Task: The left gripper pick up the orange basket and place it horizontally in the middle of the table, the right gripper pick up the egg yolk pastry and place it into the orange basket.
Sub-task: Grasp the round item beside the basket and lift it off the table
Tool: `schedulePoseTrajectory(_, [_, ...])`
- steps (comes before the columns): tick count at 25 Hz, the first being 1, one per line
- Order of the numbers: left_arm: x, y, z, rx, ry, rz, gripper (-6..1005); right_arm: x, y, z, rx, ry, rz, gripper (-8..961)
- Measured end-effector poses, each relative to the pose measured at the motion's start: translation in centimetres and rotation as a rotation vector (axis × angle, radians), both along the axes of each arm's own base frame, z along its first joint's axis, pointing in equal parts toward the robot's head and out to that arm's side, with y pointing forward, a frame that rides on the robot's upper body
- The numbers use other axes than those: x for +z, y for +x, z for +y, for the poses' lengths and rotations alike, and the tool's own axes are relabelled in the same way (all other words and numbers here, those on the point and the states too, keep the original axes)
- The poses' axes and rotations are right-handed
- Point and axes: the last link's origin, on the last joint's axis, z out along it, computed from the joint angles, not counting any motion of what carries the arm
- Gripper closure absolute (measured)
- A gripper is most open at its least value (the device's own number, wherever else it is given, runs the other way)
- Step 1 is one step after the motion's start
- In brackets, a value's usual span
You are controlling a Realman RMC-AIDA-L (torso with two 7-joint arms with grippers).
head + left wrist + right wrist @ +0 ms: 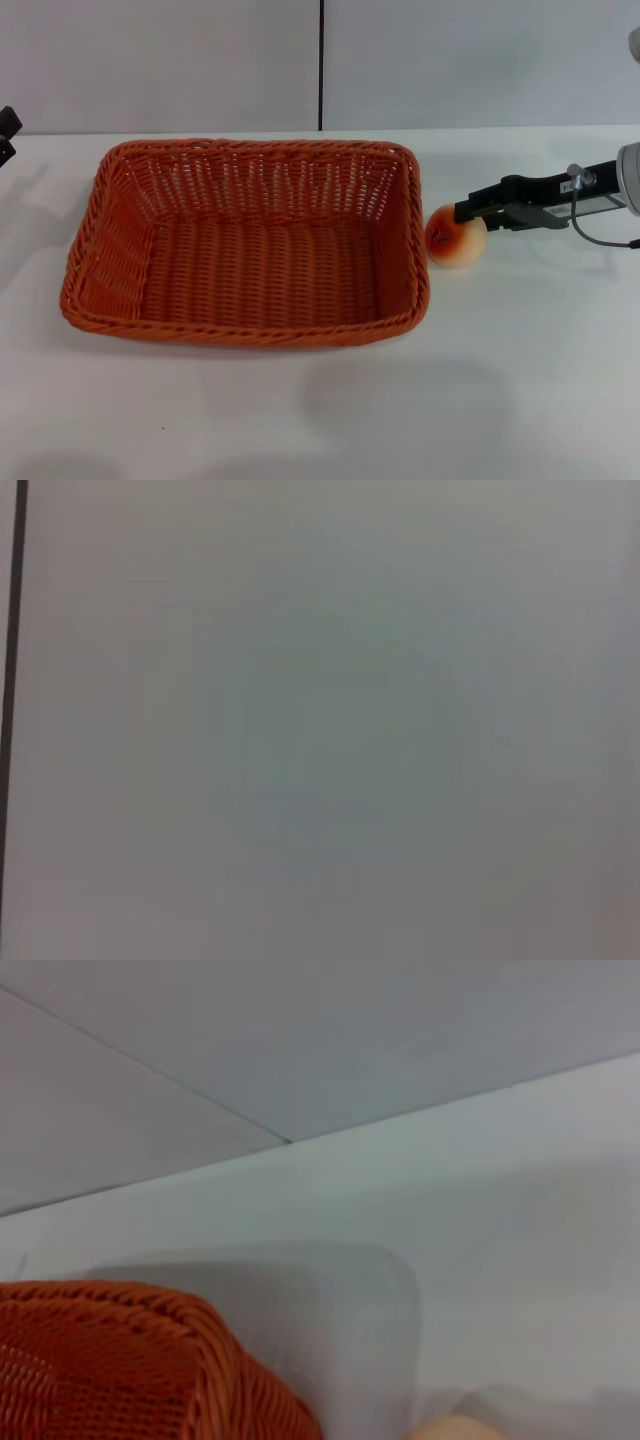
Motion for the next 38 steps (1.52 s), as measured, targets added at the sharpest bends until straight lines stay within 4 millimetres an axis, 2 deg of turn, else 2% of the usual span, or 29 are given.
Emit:
schedulePoseTrajectory(4, [-0.1,0.0,0.0,0.001,0.002,0.004,254,0.0,0.1,0.1,0.007,0.012,-0.007,499])
schedulePoseTrajectory(12, [0.0,-0.1,0.1,0.006,0.007,0.005,254,0.4,1.1,0.3,-0.015,0.071,-0.003,621])
schedulePoseTrajectory(16, [0.0,-0.2,0.1,0.010,0.006,0.004,254,0.9,1.2,0.1,-0.014,0.087,0.018,780])
schedulePoseTrajectory(20, [-0.1,-0.3,0.0,0.014,0.004,0.002,254,1.6,1.0,-0.3,-0.008,0.098,0.039,804])
schedulePoseTrajectory(27, [0.0,-0.4,-0.1,0.022,0.012,-0.003,254,4.6,0.5,-2.0,0.000,0.156,0.121,857])
schedulePoseTrajectory(31, [0.0,-0.3,0.1,0.019,0.012,-0.004,254,5.4,0.5,-3.9,-0.018,0.130,0.169,876])
schedulePoseTrajectory(38, [-0.3,-0.3,0.3,0.020,0.006,-0.015,254,6.1,-0.3,-6.0,-0.017,0.064,0.258,886])
